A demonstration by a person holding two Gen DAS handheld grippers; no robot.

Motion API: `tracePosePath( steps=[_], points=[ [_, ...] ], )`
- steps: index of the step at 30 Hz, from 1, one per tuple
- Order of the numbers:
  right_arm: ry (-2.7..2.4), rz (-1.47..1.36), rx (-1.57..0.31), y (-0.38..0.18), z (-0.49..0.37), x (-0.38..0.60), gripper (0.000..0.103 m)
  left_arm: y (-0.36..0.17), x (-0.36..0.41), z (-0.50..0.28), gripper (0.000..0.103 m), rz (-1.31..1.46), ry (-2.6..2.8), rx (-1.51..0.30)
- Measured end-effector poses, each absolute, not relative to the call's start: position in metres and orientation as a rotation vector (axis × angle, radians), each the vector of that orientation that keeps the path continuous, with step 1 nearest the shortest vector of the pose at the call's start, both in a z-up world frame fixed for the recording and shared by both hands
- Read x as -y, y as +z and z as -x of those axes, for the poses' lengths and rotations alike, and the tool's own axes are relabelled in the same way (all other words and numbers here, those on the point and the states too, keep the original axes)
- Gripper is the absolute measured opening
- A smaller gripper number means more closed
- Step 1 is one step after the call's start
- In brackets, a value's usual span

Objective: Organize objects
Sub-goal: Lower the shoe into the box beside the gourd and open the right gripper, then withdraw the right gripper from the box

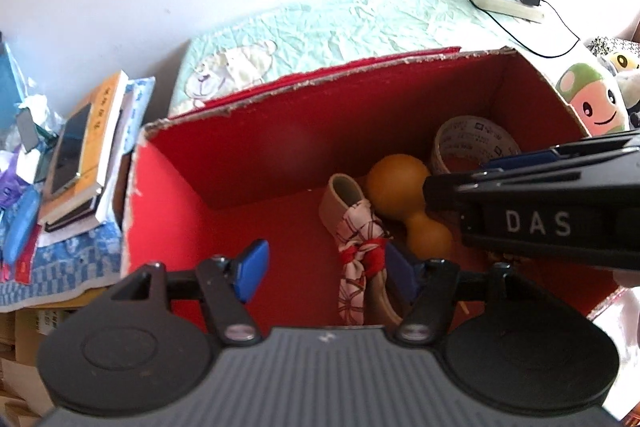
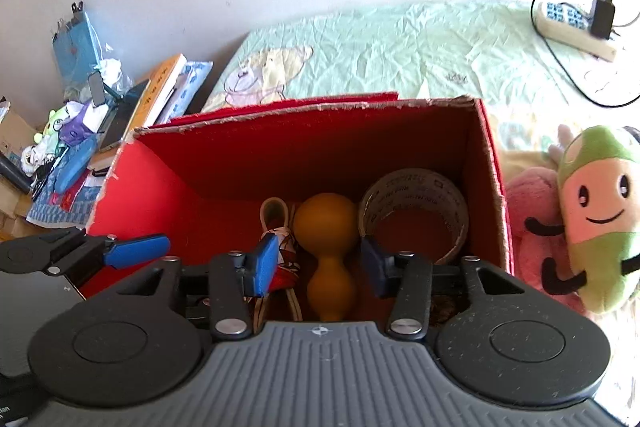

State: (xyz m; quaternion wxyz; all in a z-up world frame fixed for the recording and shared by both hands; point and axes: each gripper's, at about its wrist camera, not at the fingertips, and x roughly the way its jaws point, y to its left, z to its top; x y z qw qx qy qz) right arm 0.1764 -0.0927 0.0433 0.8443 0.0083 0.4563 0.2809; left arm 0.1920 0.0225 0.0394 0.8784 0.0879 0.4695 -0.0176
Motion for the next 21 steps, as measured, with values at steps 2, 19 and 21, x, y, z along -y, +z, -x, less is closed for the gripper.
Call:
tracePosePath(
  steps=[2,19,21],
  points=[
    [0.585,-0.013,-0.943,0.046,-0.172,0.094,0.049,0.043,-0.017,-0.184,0.07,-0.188,-0.022,-0.97],
    [0.59,0.007,-0.891,0.074,-0.131,0.126,0.051,0.075,-0.002,-0.135,0.074,-0.162,0.085,-0.93],
    [0.592,0.018,-0.877,0.079,-0.124,0.133,0.051,0.08,0.003,-0.128,0.074,-0.155,0.088,-0.925]
  ],
)
